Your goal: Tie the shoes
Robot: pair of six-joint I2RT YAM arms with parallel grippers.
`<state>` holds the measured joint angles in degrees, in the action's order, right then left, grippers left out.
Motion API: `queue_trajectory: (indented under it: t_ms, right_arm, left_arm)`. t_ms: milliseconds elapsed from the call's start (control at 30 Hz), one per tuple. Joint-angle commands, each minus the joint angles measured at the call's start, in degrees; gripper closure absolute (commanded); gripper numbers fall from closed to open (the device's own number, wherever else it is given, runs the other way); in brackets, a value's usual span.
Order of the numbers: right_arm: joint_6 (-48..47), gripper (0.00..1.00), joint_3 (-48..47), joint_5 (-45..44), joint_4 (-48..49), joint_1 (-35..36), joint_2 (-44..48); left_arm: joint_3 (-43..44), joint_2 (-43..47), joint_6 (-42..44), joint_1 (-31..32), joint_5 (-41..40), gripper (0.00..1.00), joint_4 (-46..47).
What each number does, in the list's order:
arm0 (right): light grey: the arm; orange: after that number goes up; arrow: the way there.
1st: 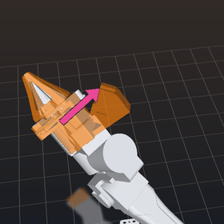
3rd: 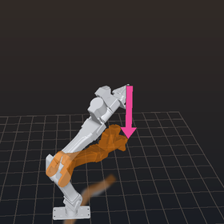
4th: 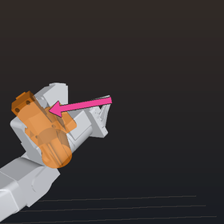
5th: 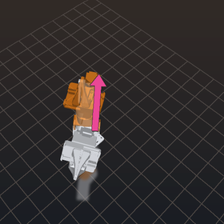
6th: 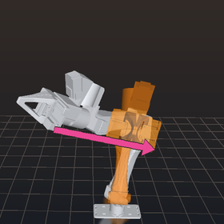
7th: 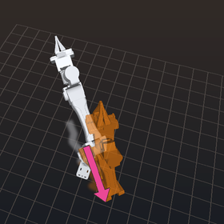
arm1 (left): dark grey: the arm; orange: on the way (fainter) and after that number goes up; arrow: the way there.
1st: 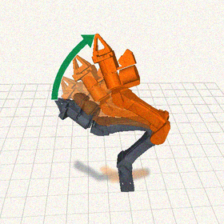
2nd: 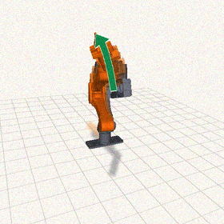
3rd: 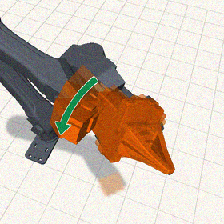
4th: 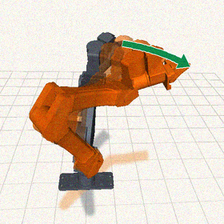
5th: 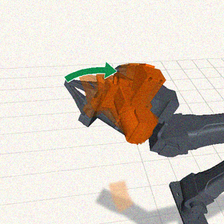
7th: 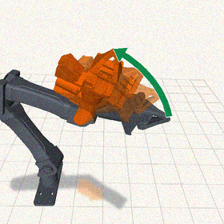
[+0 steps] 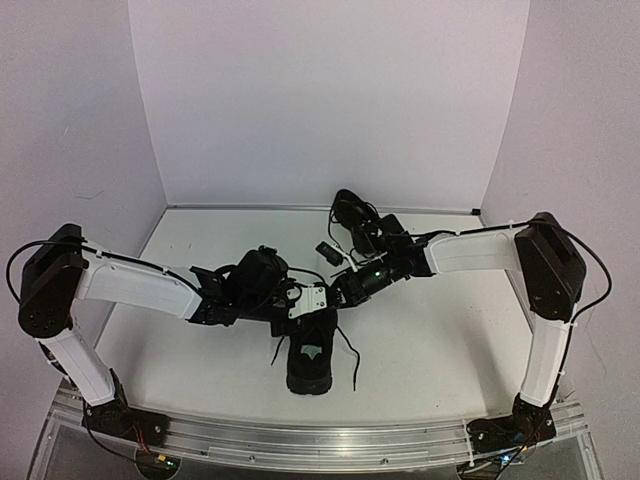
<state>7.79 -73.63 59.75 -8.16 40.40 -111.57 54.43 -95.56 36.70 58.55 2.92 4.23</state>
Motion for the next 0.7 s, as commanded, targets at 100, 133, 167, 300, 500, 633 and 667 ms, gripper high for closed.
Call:
queue_trajectory:
  t_ms: [100, 133, 167, 300, 500, 633, 667]
  right_arm:
    - [0.12, 1.00, -0.45, 1.90, 1.39, 0.13, 2.23]
    - [0.16, 1.00, -0.35, 2.04, 1.49, 0.13, 2.18]
    - [0.25, 1.00, -0.26, 2.23, 1.58, 0.13, 2.14]
    - [1.18, 1.00, 0.00, 3.46, 2.52, 0.22, 1.81]
    - [1.70, 0.97, 0.71, 5.12, 3.01, 0.48, 1.41]
    - [1.46, 0.83, 1.45, 4.94, 2.92, 0.08, 2.36]
    - [1.44, 0.78, 1.65, 4.69, 2.93, -0.26, 2.70]
  left_arm:
    - [-0.65, 0.15, -5.93, -0.45, -2.38, 1.00, 9.02]
    - [-1.10, 0.10, -6.60, -0.45, -2.38, 1.00, 10.13]
    - [-1.52, 0.03, -7.34, -0.45, -2.36, 1.00, 11.20]
    - [-2.75, -0.72, -9.39, -0.45, -1.98, 1.00, 14.45]
    - [-3.61, -1.57, -10.48, -0.45, -2.30, 1.00, 16.91]
    - [-4.21, -1.60, -9.82, -0.42, -1.93, 1.00, 17.17]
    - [-4.37, -1.55, -9.64, -0.42, -1.76, 1.00, 17.12]
